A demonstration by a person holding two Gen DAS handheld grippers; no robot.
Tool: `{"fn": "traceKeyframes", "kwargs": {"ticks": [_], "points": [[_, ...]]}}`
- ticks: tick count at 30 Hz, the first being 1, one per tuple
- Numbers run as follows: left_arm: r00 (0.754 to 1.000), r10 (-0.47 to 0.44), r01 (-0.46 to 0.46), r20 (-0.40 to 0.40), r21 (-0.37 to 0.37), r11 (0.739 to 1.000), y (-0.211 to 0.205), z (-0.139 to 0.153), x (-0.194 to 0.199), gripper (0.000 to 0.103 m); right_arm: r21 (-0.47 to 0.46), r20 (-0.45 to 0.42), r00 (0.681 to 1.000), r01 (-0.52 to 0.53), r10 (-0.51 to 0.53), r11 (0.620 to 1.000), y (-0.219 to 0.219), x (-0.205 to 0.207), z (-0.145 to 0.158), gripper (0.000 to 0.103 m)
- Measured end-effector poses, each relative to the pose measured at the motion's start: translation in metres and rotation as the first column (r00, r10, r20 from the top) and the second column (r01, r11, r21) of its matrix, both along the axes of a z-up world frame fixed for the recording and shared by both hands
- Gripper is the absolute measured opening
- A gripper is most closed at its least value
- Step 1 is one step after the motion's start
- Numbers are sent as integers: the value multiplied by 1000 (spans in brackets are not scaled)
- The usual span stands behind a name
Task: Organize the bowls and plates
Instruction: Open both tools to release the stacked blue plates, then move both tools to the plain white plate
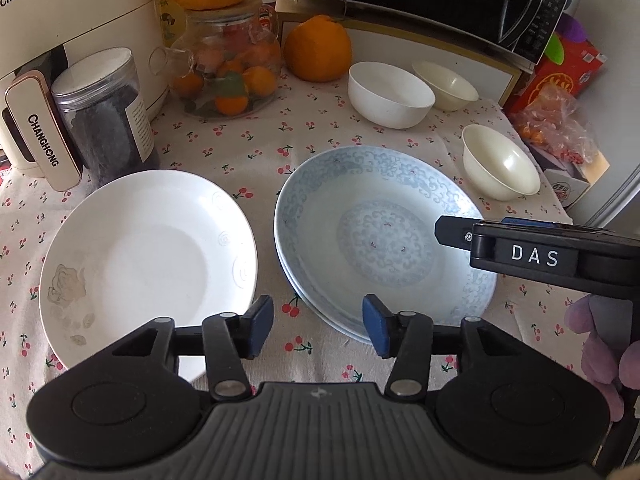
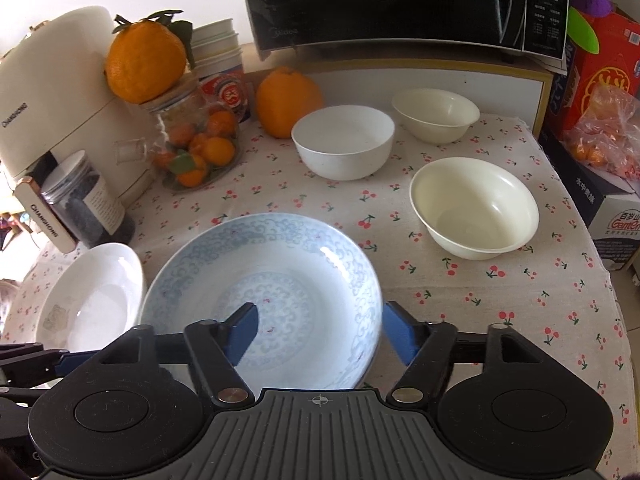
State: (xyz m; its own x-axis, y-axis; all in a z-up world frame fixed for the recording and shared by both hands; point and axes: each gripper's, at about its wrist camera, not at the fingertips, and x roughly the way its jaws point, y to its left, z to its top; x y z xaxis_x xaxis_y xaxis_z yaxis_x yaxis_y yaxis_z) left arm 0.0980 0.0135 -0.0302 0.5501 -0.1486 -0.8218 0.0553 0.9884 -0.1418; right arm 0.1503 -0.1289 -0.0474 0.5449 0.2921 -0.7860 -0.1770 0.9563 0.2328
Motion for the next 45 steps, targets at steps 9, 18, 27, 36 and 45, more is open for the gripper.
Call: {"fn": "traceKeyframes", "kwargs": {"ticks": [9, 18, 27, 36, 45], "points": [[997, -72, 73, 35, -17, 997, 4, 7, -14, 83, 6, 15, 999, -35, 35, 999, -5, -15, 10, 88], [994, -98, 100, 57, -29, 995, 17, 11, -29, 99, -20, 43, 994, -102, 103, 995, 1, -40, 16, 89], [991, -96, 94, 89, 18, 995, 40, 17, -40, 102, 27, 33, 987, -161, 160, 987, 19, -62, 21, 89], [992, -37, 28, 121, 75, 997, 77, 15, -42, 102, 30, 61, 976, -210, 208, 977, 40, -72, 17, 90], [989, 88, -96, 117, 64, 993, 117, 3, -34, 102, 64, 84, 958, -279, 274, 958, 67, -80, 15, 90]]}}
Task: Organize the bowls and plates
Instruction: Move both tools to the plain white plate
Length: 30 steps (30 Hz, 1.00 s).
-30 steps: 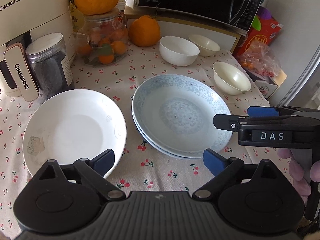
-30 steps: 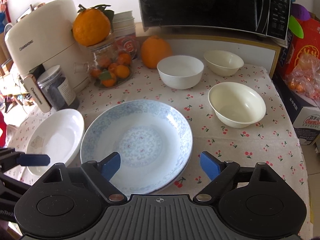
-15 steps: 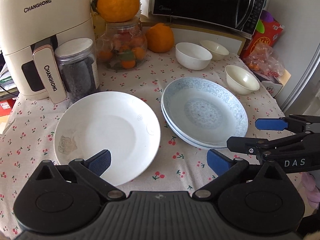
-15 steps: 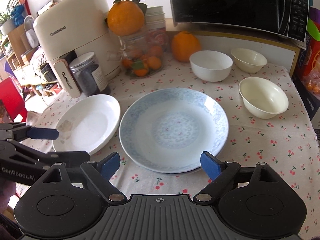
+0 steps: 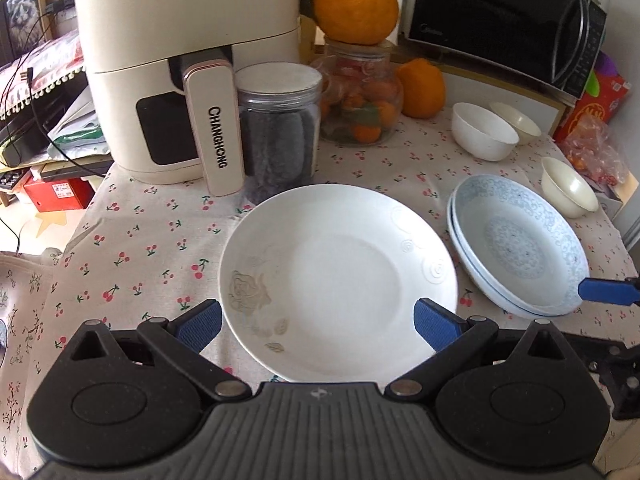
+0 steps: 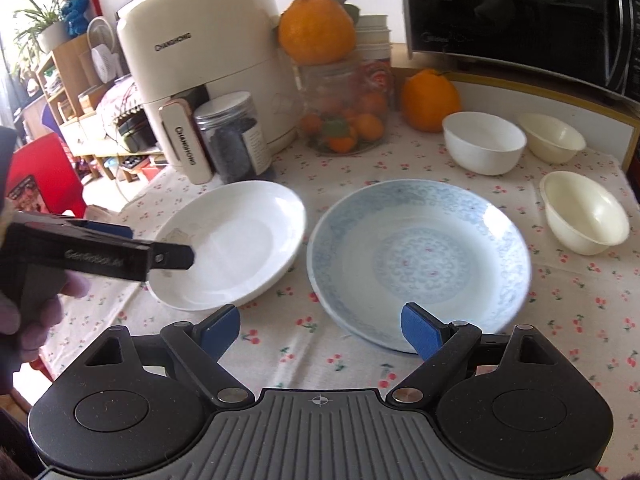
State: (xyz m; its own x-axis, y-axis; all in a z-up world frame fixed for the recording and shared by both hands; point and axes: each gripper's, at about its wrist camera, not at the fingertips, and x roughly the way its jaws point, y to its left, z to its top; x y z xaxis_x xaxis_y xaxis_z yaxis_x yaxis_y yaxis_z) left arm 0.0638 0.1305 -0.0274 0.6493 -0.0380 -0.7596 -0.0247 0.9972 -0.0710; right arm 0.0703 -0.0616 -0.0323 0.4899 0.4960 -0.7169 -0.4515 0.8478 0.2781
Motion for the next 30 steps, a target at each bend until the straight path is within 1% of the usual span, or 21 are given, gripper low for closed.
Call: {"fn": "traceKeyframes", "kwargs": {"ticks": [6, 10, 12, 15, 17, 19, 21, 23, 24, 28, 30], "points": [[997, 78, -78, -3, -22, 997, 24, -11, 11, 102, 55, -64, 997, -35, 38, 998, 26, -2, -10, 90], [994, 109, -109, -3, -48, 993, 39, -18, 14, 102, 81, -117, 993, -19, 29, 997, 42, 0, -20, 90], [993, 116, -117, -7, -64, 991, 44, -22, 16, 101, 94, -139, 990, 1, 12, 996, 49, 2, -26, 90], [993, 117, -117, -5, -97, 988, 48, -25, 18, 96, 111, -176, 984, 35, -15, 993, 59, 5, -35, 90], [994, 108, -108, -4, -112, 988, 49, -26, 17, 92, 111, -193, 981, 50, -28, 993, 66, 7, -40, 90], [995, 100, -101, -11, -112, 989, 47, -27, 19, 87, 105, -191, 981, 52, -32, 993, 75, 8, -43, 90], [995, 94, -96, -26, -110, 989, 45, -30, 22, 83, 104, -171, 984, 63, -44, 993, 81, 7, -44, 90], [996, 87, -90, -34, -115, 989, 44, -32, 24, 76, 109, -165, 985, 71, -53, 991, 87, 9, -44, 90], [996, 84, -87, -36, -117, 989, 44, -32, 24, 75, 115, -166, 984, 82, -62, 990, 88, 10, -45, 90], [996, 78, -82, -38, -112, 990, 41, -33, 25, 64, 138, -173, 979, 133, -109, 981, 90, 15, -46, 90], [996, 81, -85, -39, -107, 991, 41, -34, 25, 61, 147, -175, 976, 155, -128, 977, 92, 17, -47, 90]]}}
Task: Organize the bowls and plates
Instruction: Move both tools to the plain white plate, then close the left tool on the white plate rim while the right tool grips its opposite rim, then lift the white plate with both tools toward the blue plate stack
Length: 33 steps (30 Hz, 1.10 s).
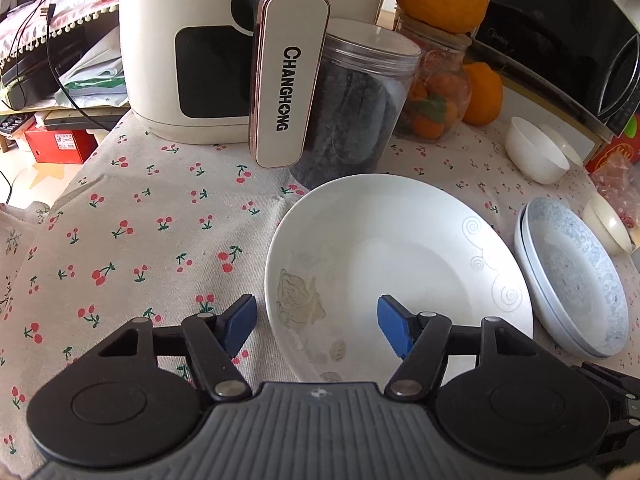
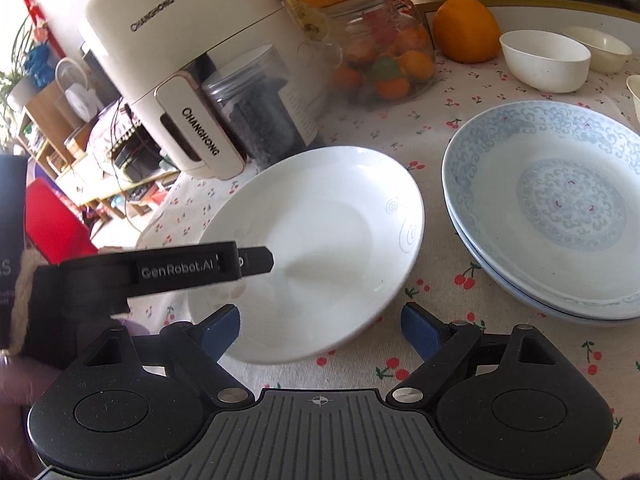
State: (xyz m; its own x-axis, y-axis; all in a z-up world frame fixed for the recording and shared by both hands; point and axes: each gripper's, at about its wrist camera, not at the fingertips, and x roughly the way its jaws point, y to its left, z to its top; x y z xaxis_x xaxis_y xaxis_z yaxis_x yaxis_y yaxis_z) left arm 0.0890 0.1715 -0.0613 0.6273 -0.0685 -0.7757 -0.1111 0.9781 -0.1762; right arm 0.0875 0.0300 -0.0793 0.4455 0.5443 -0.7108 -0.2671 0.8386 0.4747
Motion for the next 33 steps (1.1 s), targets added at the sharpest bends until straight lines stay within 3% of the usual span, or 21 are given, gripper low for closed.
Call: {"fn": "traceKeyframes", "kwargs": {"ticks": [5, 11, 14, 19, 21, 24, 33], "points": [[1000, 20, -20, 0, 1, 1000, 1, 0, 2, 42, 15, -8, 999, 42, -42, 999, 1, 5, -1, 89], [999, 32, -32, 5, -7, 999, 5, 1, 2, 34, -11, 4, 999, 52, -52, 999, 4, 3, 2, 81], [999, 49, -49, 4, -24, 999, 10, 1, 0, 26, -35, 3, 998, 69, -69, 997, 3, 3, 3, 68], [997, 74, -75, -7, -78, 994, 18, 2, -2, 21, -57, -17, 994, 109, -111, 992, -7, 6, 5, 37], [997, 77, -77, -6, -90, 993, 20, 4, -3, 20, -55, -1, 994, 111, -111, 992, -10, 5, 9, 33], [997, 80, -80, 3, -95, 992, 21, 8, -5, 19, -47, 41, 995, 95, -93, 994, -12, 3, 18, 30], [997, 75, -71, 24, -117, 991, 21, 19, -16, 19, 3, 40, 994, 98, -99, 995, -24, 4, 34, 30]]}}
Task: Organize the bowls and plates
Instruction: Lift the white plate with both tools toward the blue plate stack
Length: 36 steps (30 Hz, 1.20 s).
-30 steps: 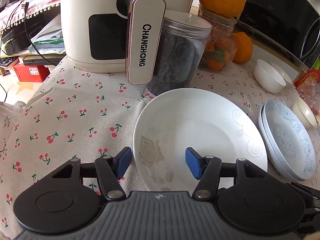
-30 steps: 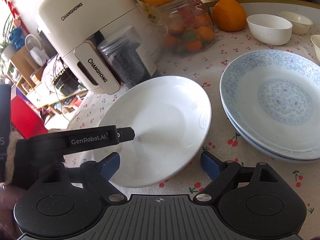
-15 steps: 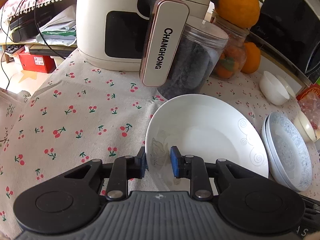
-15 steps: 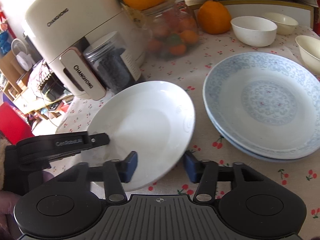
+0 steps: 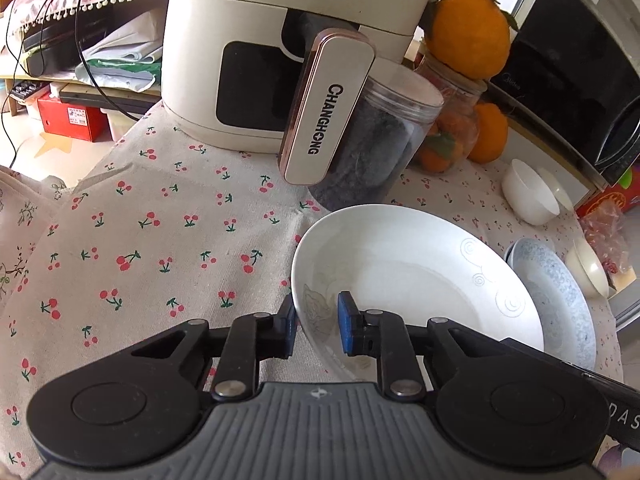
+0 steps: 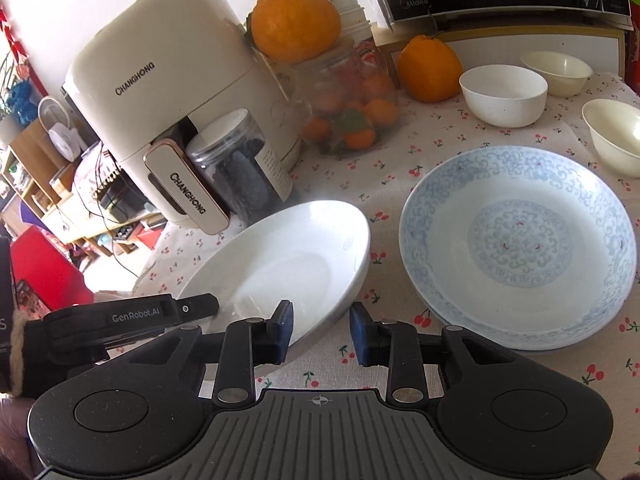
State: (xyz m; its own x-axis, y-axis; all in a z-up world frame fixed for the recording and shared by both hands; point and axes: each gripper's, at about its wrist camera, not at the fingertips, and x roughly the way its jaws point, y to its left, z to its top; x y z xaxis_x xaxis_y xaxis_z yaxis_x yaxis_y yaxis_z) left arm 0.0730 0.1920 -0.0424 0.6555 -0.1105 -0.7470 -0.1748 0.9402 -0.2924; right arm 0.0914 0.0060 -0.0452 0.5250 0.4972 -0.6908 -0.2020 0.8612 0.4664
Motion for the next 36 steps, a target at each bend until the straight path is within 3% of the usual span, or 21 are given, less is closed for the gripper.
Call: {"fn": "traceKeyframes", "kwargs": {"ticks": [16, 36], "points": [[994, -48, 53, 95, -52, 997, -25, 31, -15, 19, 33, 87, 995, 40, -43, 999, -41, 5, 30, 30], [987, -81, 93, 140, -83, 992, -52, 44, -12, 19, 50, 153, 986, 62, -70, 997, -81, 5, 44, 30]]}}
